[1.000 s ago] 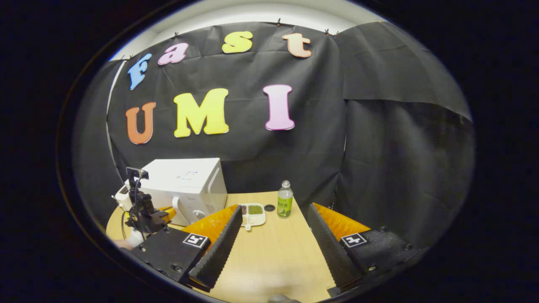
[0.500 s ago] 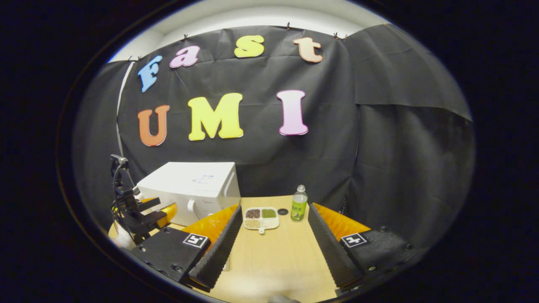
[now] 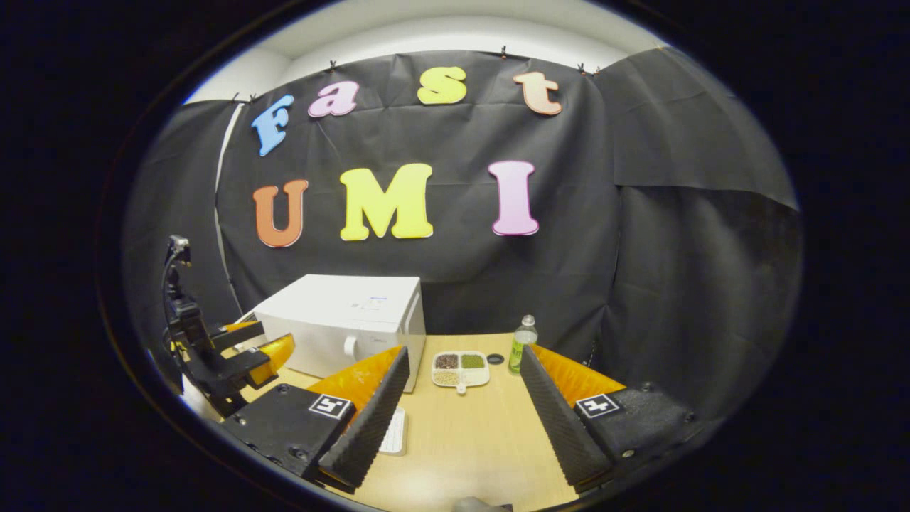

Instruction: Open the microwave oven with the left hand, put the food in, and close the microwave oven.

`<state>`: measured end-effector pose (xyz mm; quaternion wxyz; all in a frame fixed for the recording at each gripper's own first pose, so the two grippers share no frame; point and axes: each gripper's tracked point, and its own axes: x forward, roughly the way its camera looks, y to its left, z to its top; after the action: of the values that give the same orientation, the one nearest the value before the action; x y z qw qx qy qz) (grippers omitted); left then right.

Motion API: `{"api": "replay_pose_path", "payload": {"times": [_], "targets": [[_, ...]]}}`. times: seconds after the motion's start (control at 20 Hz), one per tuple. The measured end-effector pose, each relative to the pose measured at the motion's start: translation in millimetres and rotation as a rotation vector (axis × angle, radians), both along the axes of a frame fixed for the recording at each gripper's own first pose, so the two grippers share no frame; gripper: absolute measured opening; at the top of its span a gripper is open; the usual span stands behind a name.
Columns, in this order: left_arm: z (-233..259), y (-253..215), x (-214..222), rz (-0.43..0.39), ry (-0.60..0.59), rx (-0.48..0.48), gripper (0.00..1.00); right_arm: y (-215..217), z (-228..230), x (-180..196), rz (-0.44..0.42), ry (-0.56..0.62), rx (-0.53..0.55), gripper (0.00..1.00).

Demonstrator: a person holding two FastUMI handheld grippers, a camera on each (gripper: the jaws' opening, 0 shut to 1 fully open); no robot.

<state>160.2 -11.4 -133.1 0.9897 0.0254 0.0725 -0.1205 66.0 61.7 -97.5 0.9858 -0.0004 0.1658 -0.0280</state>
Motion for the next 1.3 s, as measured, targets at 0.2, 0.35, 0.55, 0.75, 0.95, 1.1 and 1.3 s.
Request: {"api": "replay_pose_path", "payload": {"times": [0.2, 0.35, 0.55, 0.75, 0.95, 1.1, 1.3], "targets": [[37, 30, -42, 0.009, -0.042, -0.002, 0.97, 9, 3, -11, 0.01, -0.024, -0.015, 0.92], [57, 62, -72, 0.046, -0.058, 0.003, 0.96, 19, 5, -18, 0.017, -0.035, -0.006, 0.92], [70, 108, -112, 0.136, -0.045, -0.02, 0.96, 36, 6, -25, 0.027, -0.06, 0.003, 0.92], [78, 135, -138, 0.189, -0.051, -0.023, 0.96, 52, 7, -33, 0.047, -0.072, 0.003, 0.92], [79, 144, -148, 0.192, -0.056, -0.027, 0.96, 60, 16, -38, 0.049, -0.097, 0.003, 0.92], [85, 145, -148, 0.18, -0.072, -0.02, 0.96, 62, 22, -41, 0.04, -0.112, 0.005, 0.92], [91, 140, -144, 0.155, -0.087, -0.026, 0.96, 62, 29, -41, 0.033, -0.121, 0.001, 1.0]]}}
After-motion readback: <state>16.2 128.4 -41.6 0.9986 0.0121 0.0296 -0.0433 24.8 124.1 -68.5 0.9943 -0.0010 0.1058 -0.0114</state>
